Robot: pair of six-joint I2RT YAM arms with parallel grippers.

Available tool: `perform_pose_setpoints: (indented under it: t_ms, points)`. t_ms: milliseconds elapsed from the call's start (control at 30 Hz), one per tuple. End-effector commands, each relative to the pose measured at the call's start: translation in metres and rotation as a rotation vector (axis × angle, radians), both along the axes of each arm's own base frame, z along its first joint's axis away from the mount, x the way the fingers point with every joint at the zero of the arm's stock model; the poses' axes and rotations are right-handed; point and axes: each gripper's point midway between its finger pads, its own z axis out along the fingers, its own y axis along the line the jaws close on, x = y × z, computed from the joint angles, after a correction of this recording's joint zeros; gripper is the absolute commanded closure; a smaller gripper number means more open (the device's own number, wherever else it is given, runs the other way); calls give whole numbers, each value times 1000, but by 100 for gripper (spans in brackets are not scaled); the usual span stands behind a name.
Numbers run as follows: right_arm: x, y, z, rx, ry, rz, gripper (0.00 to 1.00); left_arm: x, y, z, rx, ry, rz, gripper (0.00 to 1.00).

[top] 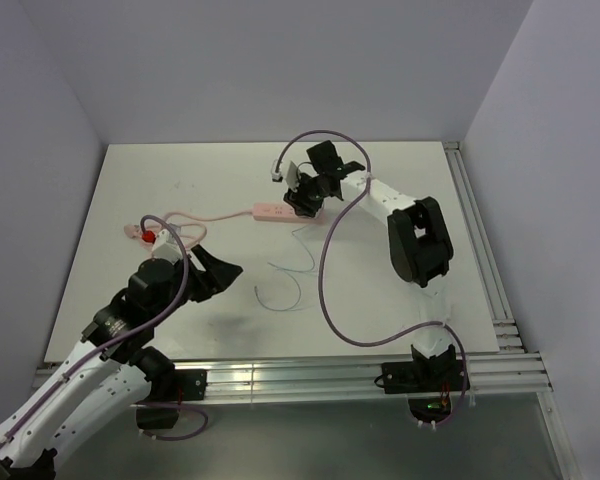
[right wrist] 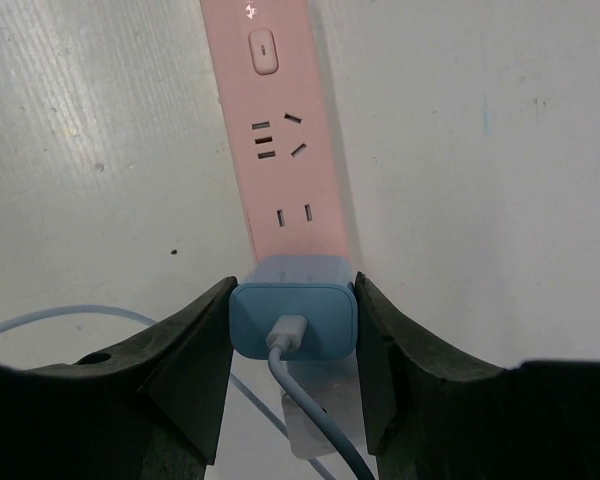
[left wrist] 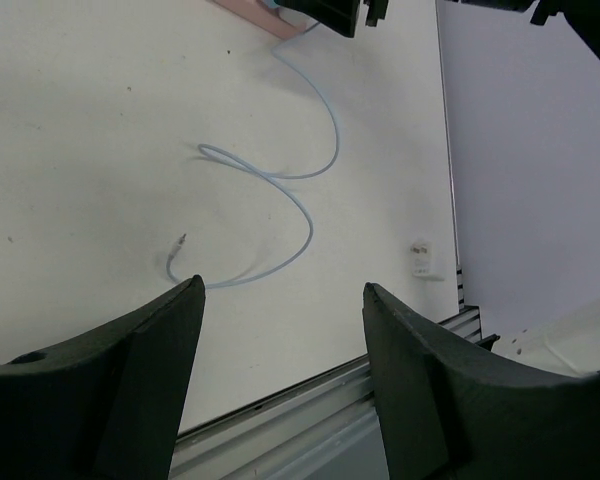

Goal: Insert the plug

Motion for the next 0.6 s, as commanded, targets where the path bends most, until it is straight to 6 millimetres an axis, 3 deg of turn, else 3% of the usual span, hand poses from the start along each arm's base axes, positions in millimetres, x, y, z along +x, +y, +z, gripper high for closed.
perform_pose_setpoints:
  t_ms: [0, 100, 267, 567]
  points:
    - [-149, -50, -74, -227, 642, -175, 100, 0, 1, 18, -21, -28, 2, 30]
    - [-154, -42, -71, -195, 643, -225, 100, 0, -3, 18, -29, -17, -15, 31]
    - [-163, -36, -83, -212, 658, -301, 100, -4, -4, 20, -72, -20, -15, 30]
    - [-181, 0, -86, -190, 673, -418, 100, -10, 7, 23, -74, -26, 18, 30]
